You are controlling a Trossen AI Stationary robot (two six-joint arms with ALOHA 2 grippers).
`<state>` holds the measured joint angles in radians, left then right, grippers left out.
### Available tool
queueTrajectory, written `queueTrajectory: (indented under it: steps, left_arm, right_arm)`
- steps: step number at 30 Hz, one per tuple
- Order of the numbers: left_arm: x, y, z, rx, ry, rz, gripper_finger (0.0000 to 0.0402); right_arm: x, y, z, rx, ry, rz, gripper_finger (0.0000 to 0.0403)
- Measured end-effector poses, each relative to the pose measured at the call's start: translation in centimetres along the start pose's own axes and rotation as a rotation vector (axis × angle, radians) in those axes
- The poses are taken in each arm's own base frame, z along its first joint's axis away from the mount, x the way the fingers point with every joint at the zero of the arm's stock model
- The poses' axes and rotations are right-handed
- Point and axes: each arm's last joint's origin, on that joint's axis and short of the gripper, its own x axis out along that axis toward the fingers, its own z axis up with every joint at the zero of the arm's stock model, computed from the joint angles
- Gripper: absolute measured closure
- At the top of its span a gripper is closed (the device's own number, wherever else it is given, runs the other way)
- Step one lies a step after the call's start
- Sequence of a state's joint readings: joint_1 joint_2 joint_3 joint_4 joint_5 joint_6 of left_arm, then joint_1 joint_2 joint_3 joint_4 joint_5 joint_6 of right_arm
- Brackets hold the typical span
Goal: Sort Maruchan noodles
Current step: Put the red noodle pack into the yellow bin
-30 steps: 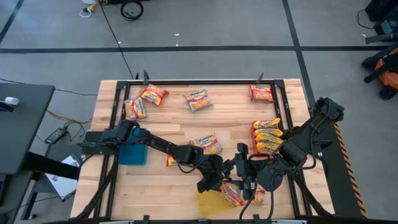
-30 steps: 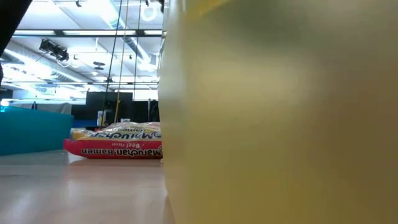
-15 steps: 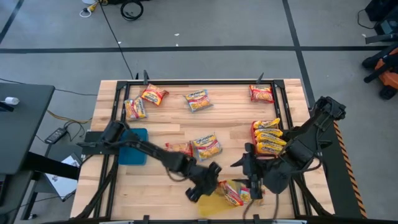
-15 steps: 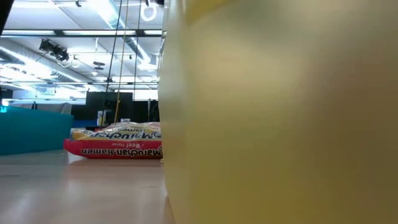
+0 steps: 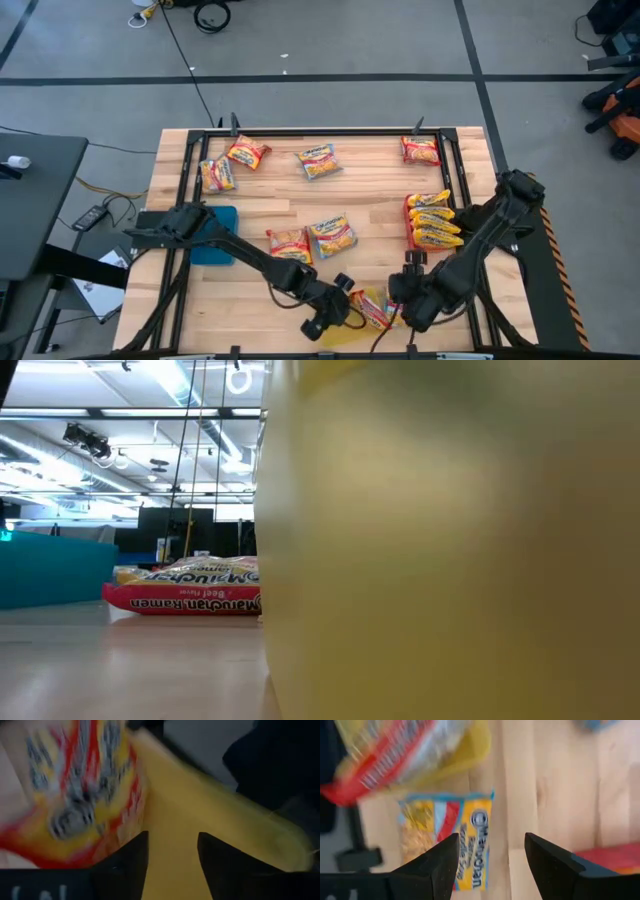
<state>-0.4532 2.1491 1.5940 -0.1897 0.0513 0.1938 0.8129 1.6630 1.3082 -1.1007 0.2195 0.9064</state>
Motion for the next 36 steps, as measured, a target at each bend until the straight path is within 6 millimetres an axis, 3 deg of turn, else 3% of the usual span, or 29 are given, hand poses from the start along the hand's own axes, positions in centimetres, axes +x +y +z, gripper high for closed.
queueTrajectory:
  steps: [6, 13, 23, 30, 36]
  left_arm:
    - [1.9, 1.8, -1.3, -0.033, -0.016, 0.042, 0.0267]
    - [2.1, 2.8, -1.5, -0.071, -0.037, 0.057, 0.0278]
    - [2.1, 2.9, -1.3, -0.068, -0.054, 0.093, 0.0273]
    - [2.0, 2.7, -1.7, -0.054, 0.012, 0.088, 0.0226]
    - [0.1, 2.1, -0.9, -0.044, 0.052, 0.088, 0.0196]
  right_arm:
    - [4.6, 1.8, 0.6, -0.108, -0.009, 0.052, 0.0173]
    - [8.4, 3.0, 1.5, -0.212, 0.010, 0.078, 0.0173]
    - [7.9, 2.8, 3.6, -0.243, -0.169, 0.092, 0.0173]
    - [8.2, 2.4, 3.9, -0.244, -0.158, 0.072, 0.0173]
    - [8.1, 2.2, 3.8, -0.248, -0.143, 0.067, 0.0173]
